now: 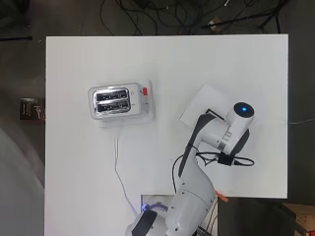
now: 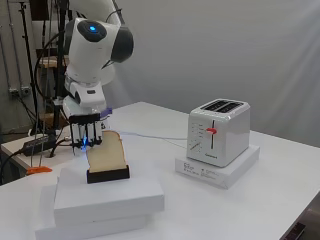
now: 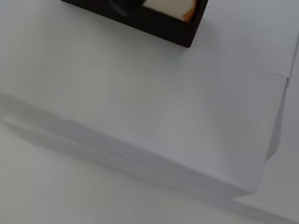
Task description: Teleoperate dual arm-hand system to toast a bread
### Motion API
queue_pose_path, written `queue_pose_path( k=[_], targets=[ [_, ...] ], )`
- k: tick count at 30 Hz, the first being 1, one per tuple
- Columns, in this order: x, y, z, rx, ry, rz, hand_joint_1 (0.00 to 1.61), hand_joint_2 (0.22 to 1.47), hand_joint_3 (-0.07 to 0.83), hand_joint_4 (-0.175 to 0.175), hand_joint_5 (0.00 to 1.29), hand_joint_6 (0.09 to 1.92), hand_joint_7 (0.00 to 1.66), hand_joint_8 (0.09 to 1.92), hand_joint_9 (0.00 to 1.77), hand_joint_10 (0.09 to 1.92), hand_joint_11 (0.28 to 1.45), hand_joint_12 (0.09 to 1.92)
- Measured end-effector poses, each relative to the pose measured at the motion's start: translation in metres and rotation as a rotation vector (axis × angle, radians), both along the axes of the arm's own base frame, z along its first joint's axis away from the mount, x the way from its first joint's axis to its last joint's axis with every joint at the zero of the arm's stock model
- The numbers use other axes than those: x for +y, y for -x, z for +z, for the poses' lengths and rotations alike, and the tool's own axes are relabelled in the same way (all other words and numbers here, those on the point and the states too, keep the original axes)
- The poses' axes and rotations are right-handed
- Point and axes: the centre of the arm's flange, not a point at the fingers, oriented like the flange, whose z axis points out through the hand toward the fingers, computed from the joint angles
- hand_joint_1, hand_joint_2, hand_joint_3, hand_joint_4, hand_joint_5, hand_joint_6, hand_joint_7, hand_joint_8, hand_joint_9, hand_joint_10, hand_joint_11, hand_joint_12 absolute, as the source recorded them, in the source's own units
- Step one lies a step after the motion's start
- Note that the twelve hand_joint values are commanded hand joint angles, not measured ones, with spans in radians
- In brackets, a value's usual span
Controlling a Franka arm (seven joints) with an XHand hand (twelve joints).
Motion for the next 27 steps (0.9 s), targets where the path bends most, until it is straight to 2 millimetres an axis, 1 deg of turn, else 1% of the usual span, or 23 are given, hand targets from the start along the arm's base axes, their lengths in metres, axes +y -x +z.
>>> queue_pose_path(
  k=[1, 3, 5, 8, 11, 13, 15, 16, 19, 22, 24, 25, 26, 27],
  targets=[
    [-0.003, 0.002, -0.003, -0.022, 0.013, -0.001, 1.23, 1.18, 0.001, -0.173, 0.68, 1.26, 1.05, 1.01, 1.36, 0.18, 0.81, 0.10],
    [-0.006, 0.003, -0.001, -0.086, 0.018, 0.000, 1.23, 1.18, 0.001, -0.175, 0.68, 1.24, 1.04, 1.04, 1.40, 0.14, 0.82, 0.09],
    [-0.006, 0.005, 0.011, -0.171, -0.017, -0.001, 1.23, 1.18, 0.001, -0.175, 0.69, 1.22, 1.04, 1.07, 1.42, 0.14, 0.83, 0.09],
    [0.008, -0.002, 0.040, -0.282, -0.055, 0.025, 1.23, 1.18, 0.001, -0.175, 0.69, 1.26, 1.03, 1.07, 1.42, 0.14, 0.86, 0.11],
    [0.020, -0.017, 0.072, -0.373, -0.086, 0.064, 1.22, 1.21, 0.002, -0.175, 0.64, 1.33, 0.98, 1.15, 1.39, 0.14, 0.87, 0.13],
    [0.028, -0.028, 0.086, -0.416, -0.106, 0.077, 1.21, 1.23, 0.002, -0.175, 0.60, 1.38, 0.94, 1.20, 1.36, 0.14, 0.86, 0.15],
    [0.046, -0.039, 0.097, -0.440, -0.118, 0.112, 1.20, 1.24, 0.001, -0.175, 0.58, 1.42, 0.92, 1.22, 1.34, 0.15, 0.85, 0.17],
    [0.061, -0.045, 0.102, -0.450, -0.125, 0.144, 1.20, 1.24, 0.001, -0.175, 0.57, 1.43, 0.92, 1.23, 1.33, 0.16, 0.84, 0.17],
    [0.121, -0.068, 0.118, -0.466, -0.149, 0.273, 1.20, 1.24, -0.001, -0.168, 0.59, 1.41, 0.93, 1.22, 1.32, 0.17, 0.83, 0.18],
    [0.191, -0.087, 0.132, -0.454, -0.169, 0.416, 1.21, 1.22, -0.001, -0.174, 0.63, 1.35, 0.97, 1.16, 1.33, 0.19, 0.82, 0.20],
    [0.238, -0.095, 0.140, -0.434, -0.178, 0.517, 1.21, 1.21, -0.001, -0.175, 0.63, 1.34, 0.98, 1.13, 1.33, 0.20, 0.81, 0.21],
    [0.257, -0.097, 0.143, -0.426, -0.180, 0.555, 1.21, 1.21, 0.000, -0.175, 0.63, 1.34, 0.98, 1.14, 1.33, 0.20, 0.81, 0.21],
    [0.282, -0.098, 0.146, -0.414, -0.183, 0.601, 1.21, 1.22, 0.000, -0.175, 0.63, 1.33, 0.97, 1.16, 1.34, 0.19, 0.80, 0.25],
    [0.306, -0.096, 0.147, -0.400, -0.195, 0.650, 1.08, 1.24, -0.001, -0.049, 0.65, 1.36, 1.00, 0.95, 1.35, 0.18, 0.79, 0.30]
  ],
)
